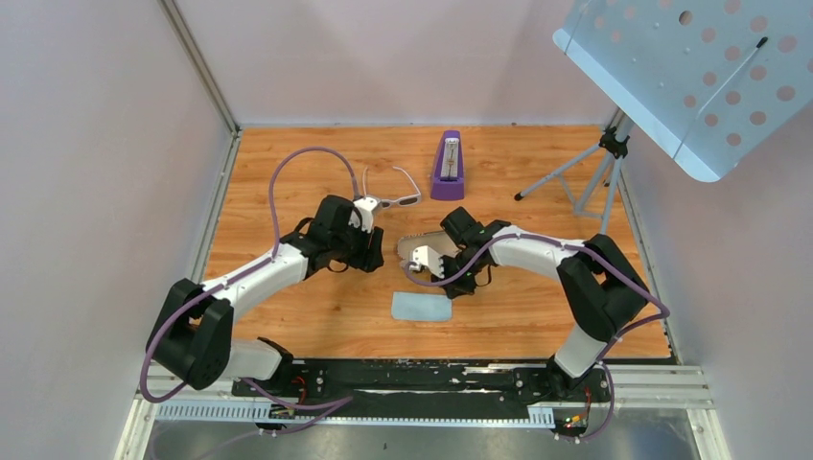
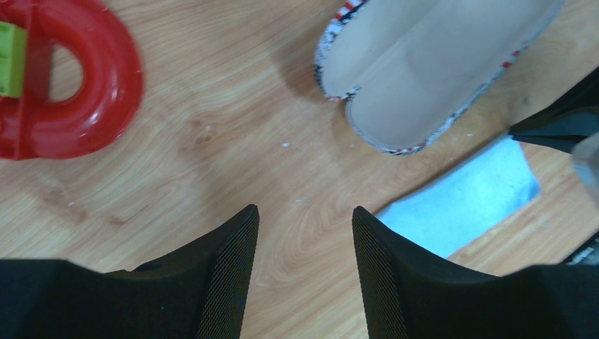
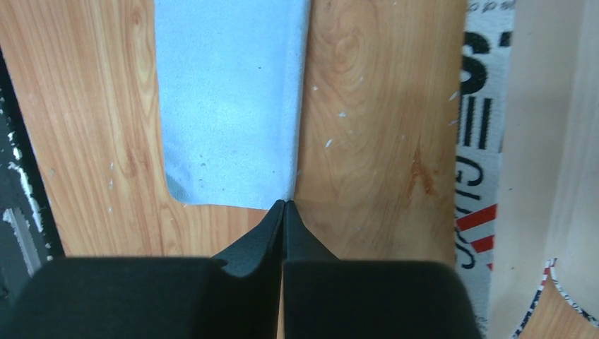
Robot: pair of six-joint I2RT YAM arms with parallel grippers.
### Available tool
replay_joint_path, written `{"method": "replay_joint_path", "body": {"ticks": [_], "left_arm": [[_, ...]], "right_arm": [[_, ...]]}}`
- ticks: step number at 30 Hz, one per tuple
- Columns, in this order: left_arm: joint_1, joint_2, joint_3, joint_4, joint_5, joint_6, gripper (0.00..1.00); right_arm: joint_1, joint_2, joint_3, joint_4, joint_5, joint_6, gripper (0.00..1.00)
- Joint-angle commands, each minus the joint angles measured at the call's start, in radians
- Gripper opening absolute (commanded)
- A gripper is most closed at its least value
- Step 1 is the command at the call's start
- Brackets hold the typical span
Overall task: Organize the sunglasses
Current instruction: Pick up the glasses cleaning cloth from the center of the board.
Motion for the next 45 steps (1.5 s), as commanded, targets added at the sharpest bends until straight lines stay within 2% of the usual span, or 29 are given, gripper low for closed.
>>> {"method": "replay_joint_path", "body": {"ticks": [1, 6, 8, 13, 17, 21, 25, 31, 40, 42, 45], "left_arm": [[-0.005, 0.012, -0.016, 0.084, 0.132, -0.055, 0.55], [-0.116, 0.032, -0.043, 0.160, 0.140, -0.044, 0.54], [-0.147, 0.061, -0.041, 0.174, 0.132, -0.041, 0.50], [-0.153, 0.111, -0.007, 0.167, 0.084, -0.014, 0.47], [-0.153, 0.131, -0.010, 0.165, 0.134, 0.059, 0.42], [-0.152, 0.087, -0.072, 0.229, 0.152, 0.166, 0.43], [-0.152, 0.036, -0.144, 0.354, 0.187, 0.191, 0.44], [-0.154, -0.069, -0.220, 0.411, 0.131, 0.257, 0.43], [-0.162, -0.248, -0.364, 0.590, 0.186, 0.486, 0.43], [-0.179, -0.252, -0.337, 0.551, 0.216, 0.575, 0.38], [-0.284, -0.215, -0.226, 0.327, 0.123, 0.806, 0.36]], "right_arm": [[0.014, -0.044, 0.000, -0.116, 0.013, -0.064, 0.00], [0.012, -0.077, -0.018, -0.172, 0.019, -0.102, 0.00], [0.008, -0.080, -0.023, -0.180, 0.016, -0.109, 0.00], [-0.005, -0.079, -0.033, -0.181, 0.003, -0.119, 0.00], [-0.010, -0.068, -0.031, -0.176, -0.014, -0.114, 0.00], [-0.019, -0.056, -0.026, -0.160, -0.021, -0.107, 0.00], [-0.037, -0.037, -0.012, -0.150, -0.035, -0.090, 0.00], [-0.054, -0.003, 0.014, -0.136, -0.040, -0.069, 0.00], [-0.092, 0.052, 0.052, -0.134, -0.069, -0.048, 0.01], [-0.096, 0.054, 0.056, -0.142, -0.078, -0.053, 0.01], [-0.102, 0.069, 0.066, -0.161, -0.091, -0.061, 0.01]]}}
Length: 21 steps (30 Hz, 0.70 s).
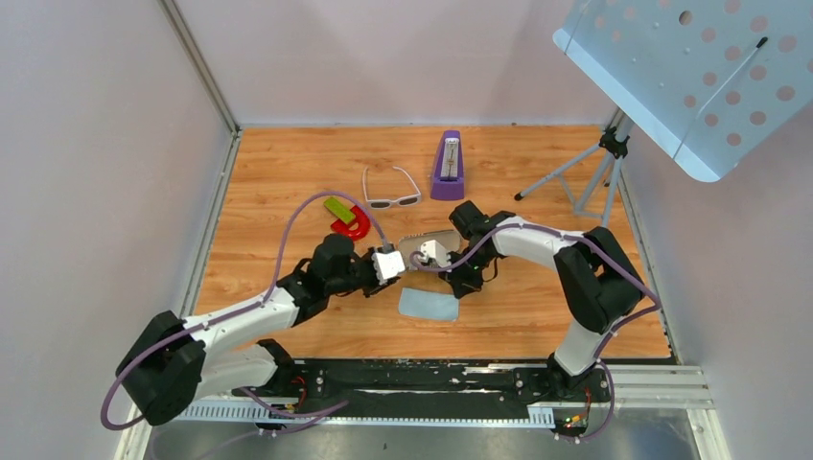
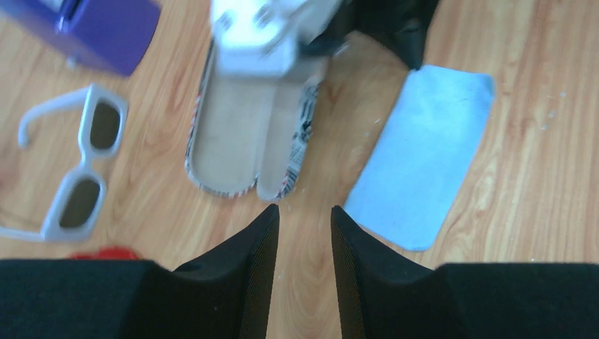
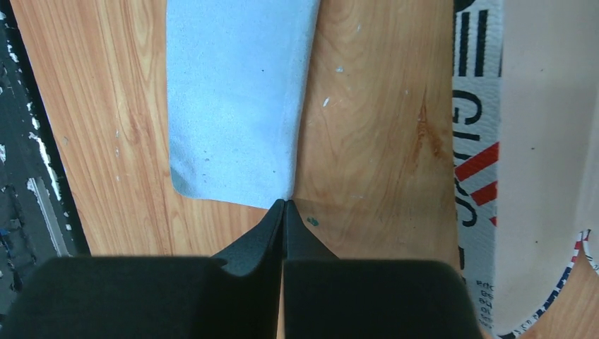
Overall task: Organize the sunglasses
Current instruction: Pick up the glasses cleaning cloth from the center of the board.
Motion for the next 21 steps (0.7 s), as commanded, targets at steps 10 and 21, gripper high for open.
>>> {"method": "replay_joint_path", "body": {"ticks": [10, 21], "left_arm": [[-0.147, 0.140, 0.209, -0.347, -0.113, 0.479, 0.29], [-0.148, -0.175, 0.010, -0.322, -0.232, 0.480, 0.38]], "right_arm": [[-0.032, 0.065, 0.040, -0.066, -0.059, -0.013, 0.02], [-0.046, 0.090, 0.059, -0.096, -0.086, -0.018, 0.02]]}}
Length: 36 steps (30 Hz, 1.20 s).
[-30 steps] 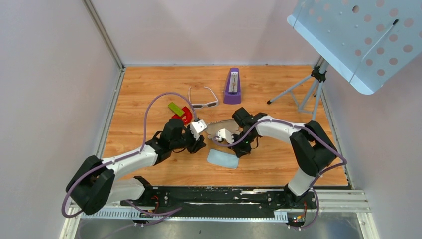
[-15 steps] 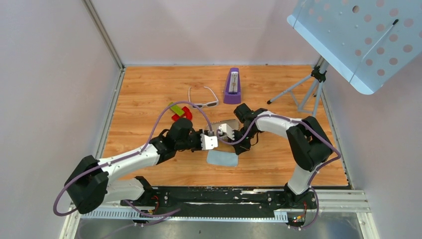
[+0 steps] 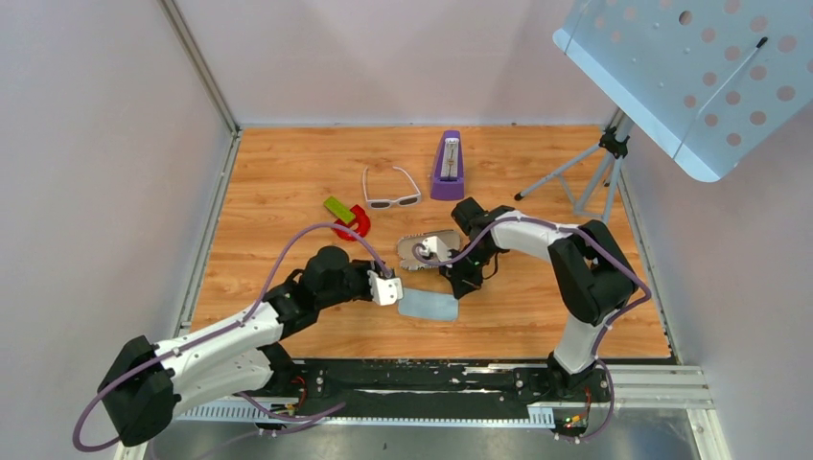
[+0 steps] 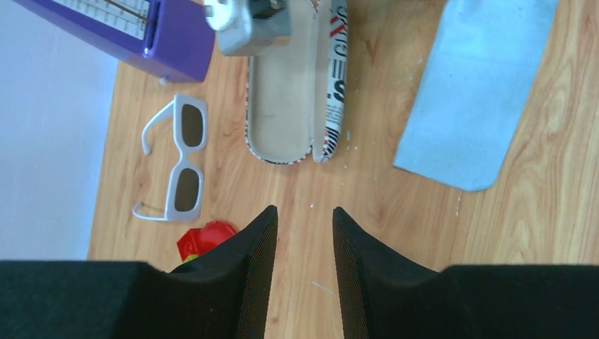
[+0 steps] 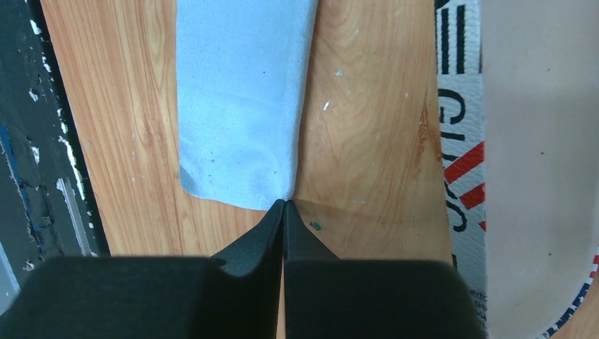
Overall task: Organize the sunglasses
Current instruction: Pick up the glasses cleaning cloth from the center of the board.
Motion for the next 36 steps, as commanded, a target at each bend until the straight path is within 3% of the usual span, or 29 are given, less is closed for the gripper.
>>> {"method": "replay_joint_path", "body": {"ticks": [1, 3, 6, 14, 23, 36], "left_arm": [[-0.034, 0.001, 0.001, -0.115, -0.029, 0.114, 0.37], [-0.038, 0.055, 0.040, -0.100, -0.003, 0.100, 0.35], [-0.054, 0.259, 0.201, -0.254, 0.038, 0.114, 0.28], [-0.091, 0.489, 0.298, -0.201, 0.010, 0.169, 0.28], [-0.091, 0.591, 0.338, -0.225, -0.002, 0.183, 0.35], [-0.091, 0.637, 0.381, -0.314, 0.004, 0.203, 0.33]], "right_arm": [[-0.012, 0.036, 0.017, -0.048, -0.014, -0.014, 0.02], [-0.012, 0.041, 0.019, -0.052, -0.015, -0.014, 0.02], [-0.012, 0.041, 0.021, -0.054, -0.015, -0.014, 0.02], [-0.017, 0.038, 0.024, -0.061, -0.027, -0.017, 0.02], [-0.018, 0.044, 0.031, -0.070, -0.033, -0.023, 0.02], [-0.020, 0.044, 0.025, -0.076, -0.041, -0.032, 0.02]]}}
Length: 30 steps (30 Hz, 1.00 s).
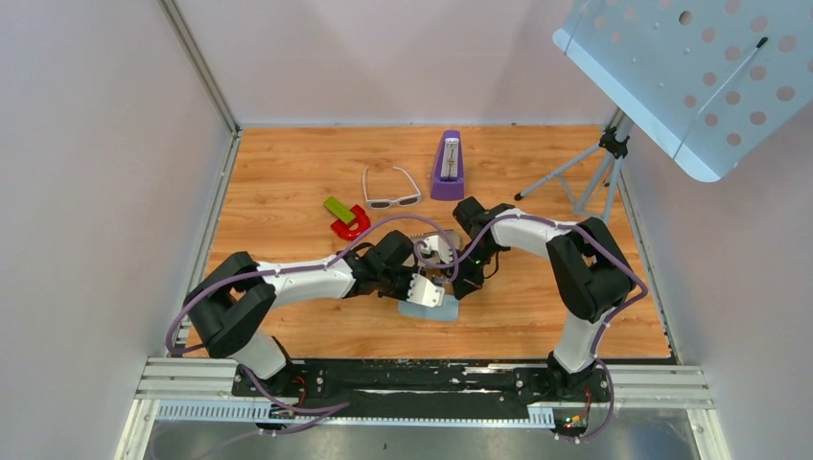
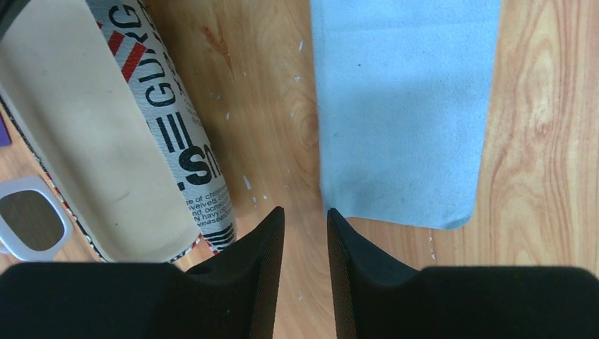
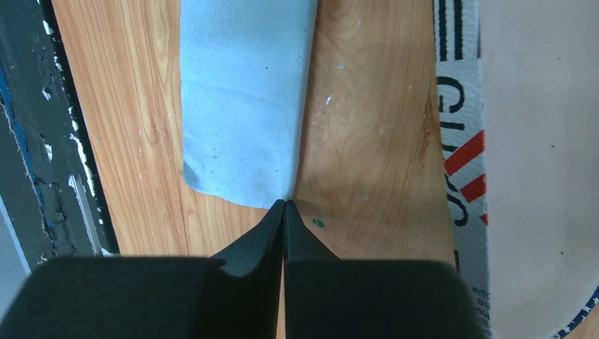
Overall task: Organize the sunglasses
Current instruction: Pick up the glasses cleaning cloth from the center of the board.
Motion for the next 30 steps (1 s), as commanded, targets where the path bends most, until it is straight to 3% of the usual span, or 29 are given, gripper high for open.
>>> {"method": "replay_joint_path", "body": {"ticks": [1, 14, 30], "left_arm": [[-0.004, 0.007, 0.013, -0.064, 0.006, 0.011, 0.33], [-0.024, 0.084, 0.056, -0.112, -0.043, 0.028, 0.32], [-0.097, 0.115, 0.072, -0.184, -0.059, 0.040, 0.08]], "right_arm": [[-0.008, 0.022, 0.004, -0.040, -0.018, -0.030, 0.02], [-0.008, 0.023, 0.006, -0.047, -0.025, -0.037, 0.02], [-0.026, 0.032, 0.013, -0.054, -0.041, -0.042, 0.02]]}}
